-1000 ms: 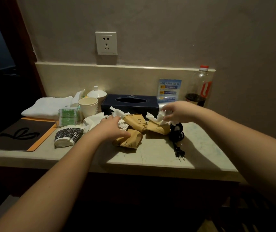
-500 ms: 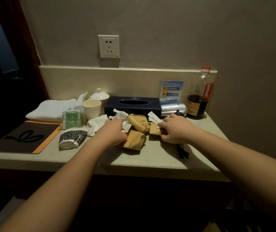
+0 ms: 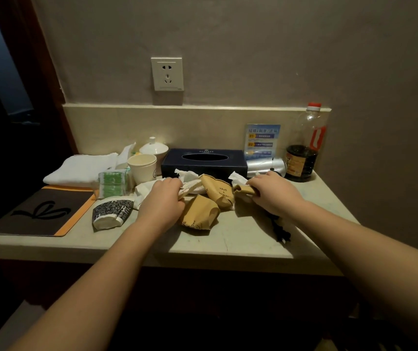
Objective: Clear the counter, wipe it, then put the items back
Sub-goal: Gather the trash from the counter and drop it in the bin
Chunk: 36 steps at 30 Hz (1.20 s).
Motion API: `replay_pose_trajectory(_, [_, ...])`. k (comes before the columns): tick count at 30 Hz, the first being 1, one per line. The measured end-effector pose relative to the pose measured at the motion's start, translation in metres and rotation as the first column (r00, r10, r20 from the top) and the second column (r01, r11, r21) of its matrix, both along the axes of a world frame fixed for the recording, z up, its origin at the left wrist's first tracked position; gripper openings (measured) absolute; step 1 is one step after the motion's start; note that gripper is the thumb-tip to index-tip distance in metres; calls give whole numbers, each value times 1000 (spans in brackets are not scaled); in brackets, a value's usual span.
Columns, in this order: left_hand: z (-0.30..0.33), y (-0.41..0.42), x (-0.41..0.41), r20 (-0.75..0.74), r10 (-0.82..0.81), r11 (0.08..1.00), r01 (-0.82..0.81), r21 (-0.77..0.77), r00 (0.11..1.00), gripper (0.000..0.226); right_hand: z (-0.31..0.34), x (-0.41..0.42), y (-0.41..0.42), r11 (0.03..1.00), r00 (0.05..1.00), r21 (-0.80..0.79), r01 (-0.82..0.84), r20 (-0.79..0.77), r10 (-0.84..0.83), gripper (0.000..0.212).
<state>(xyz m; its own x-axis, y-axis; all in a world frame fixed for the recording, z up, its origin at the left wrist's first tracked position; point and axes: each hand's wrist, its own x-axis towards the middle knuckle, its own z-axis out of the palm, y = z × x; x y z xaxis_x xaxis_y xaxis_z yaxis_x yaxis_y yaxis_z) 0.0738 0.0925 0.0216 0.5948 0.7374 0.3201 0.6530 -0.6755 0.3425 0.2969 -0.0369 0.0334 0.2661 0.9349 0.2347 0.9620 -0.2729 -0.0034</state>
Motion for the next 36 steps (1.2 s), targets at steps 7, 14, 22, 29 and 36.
replay_pose_trajectory(7, [10, -6, -26, 278, 0, 999, 11, -39, 961, 24, 11, 3, -8, 989, 994, 144, 34, -105, -19, 14])
replay_pose_trajectory(14, [12, -21, -41, 404, 9, 974, 84, -212, 915, 35, 20, -3, -26, 976, 975, 212, 44, -221, 4, 12])
replay_pose_trajectory(22, [2, -38, -56, 568, 69, 807, 289, -515, 820, 27, 12, -27, -61, 965, 939, 248, 82, -344, 9, 12])
replay_pose_trajectory(29, [7, -57, -52, 549, 9, 907, 224, -357, 836, 27, 2, -38, -81, 950, 912, 276, 145, -410, -20, 25])
replay_pose_trajectory(36, [5, -113, -36, 567, -129, 843, 391, -369, 814, 33, -8, -52, -132, 917, 885, 382, 117, -459, 79, 20])
